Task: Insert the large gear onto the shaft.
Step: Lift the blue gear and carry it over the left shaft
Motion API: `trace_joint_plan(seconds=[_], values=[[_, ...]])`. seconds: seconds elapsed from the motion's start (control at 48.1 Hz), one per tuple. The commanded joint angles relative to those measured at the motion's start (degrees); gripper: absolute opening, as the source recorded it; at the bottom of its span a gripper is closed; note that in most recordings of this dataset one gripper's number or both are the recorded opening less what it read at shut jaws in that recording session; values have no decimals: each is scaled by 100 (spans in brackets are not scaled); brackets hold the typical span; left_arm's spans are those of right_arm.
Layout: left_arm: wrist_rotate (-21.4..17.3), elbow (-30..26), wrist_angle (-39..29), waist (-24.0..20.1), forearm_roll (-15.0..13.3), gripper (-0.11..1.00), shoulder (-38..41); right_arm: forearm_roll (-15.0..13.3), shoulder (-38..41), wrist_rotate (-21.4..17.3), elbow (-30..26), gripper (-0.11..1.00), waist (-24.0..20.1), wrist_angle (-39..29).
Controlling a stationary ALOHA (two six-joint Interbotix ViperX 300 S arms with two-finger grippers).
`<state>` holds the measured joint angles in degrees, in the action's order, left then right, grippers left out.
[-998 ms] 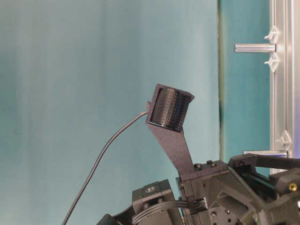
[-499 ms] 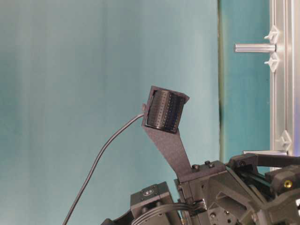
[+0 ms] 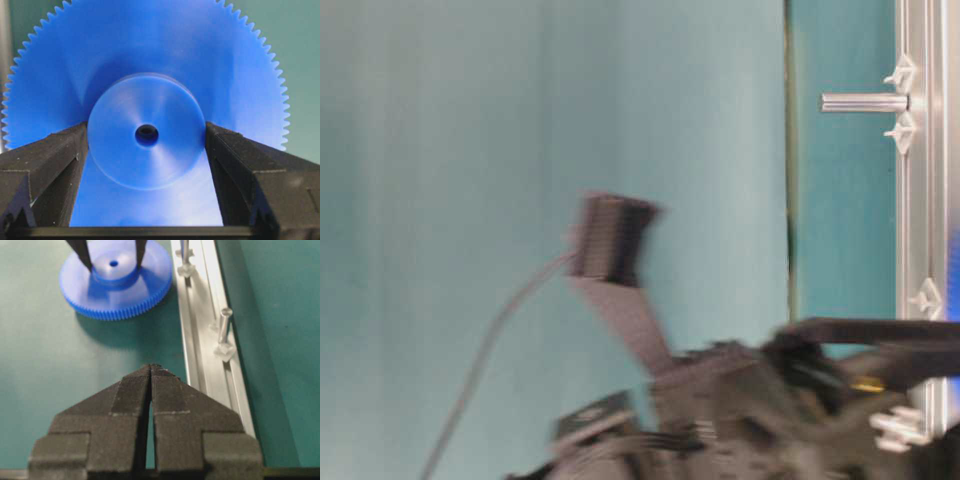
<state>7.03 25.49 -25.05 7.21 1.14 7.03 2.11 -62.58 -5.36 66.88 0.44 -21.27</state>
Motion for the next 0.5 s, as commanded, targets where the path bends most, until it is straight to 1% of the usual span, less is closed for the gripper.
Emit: trace_joint_plan(seconds=[0.0, 0.062, 0.187, 0.478], values=[[9, -193, -9, 9, -9, 78, -387, 9, 26, -62, -62, 6, 9, 70], [-9, -237, -53, 9, -9, 78, -483, 9, 9, -62, -62, 6, 0, 62], [-211, -378, -132, 9, -9, 78, -668, 9, -9, -62, -44, 6, 0, 70], [-1125, -835, -466, -114, 0, 78, -782, 9, -18, -62, -35, 6, 0, 97]])
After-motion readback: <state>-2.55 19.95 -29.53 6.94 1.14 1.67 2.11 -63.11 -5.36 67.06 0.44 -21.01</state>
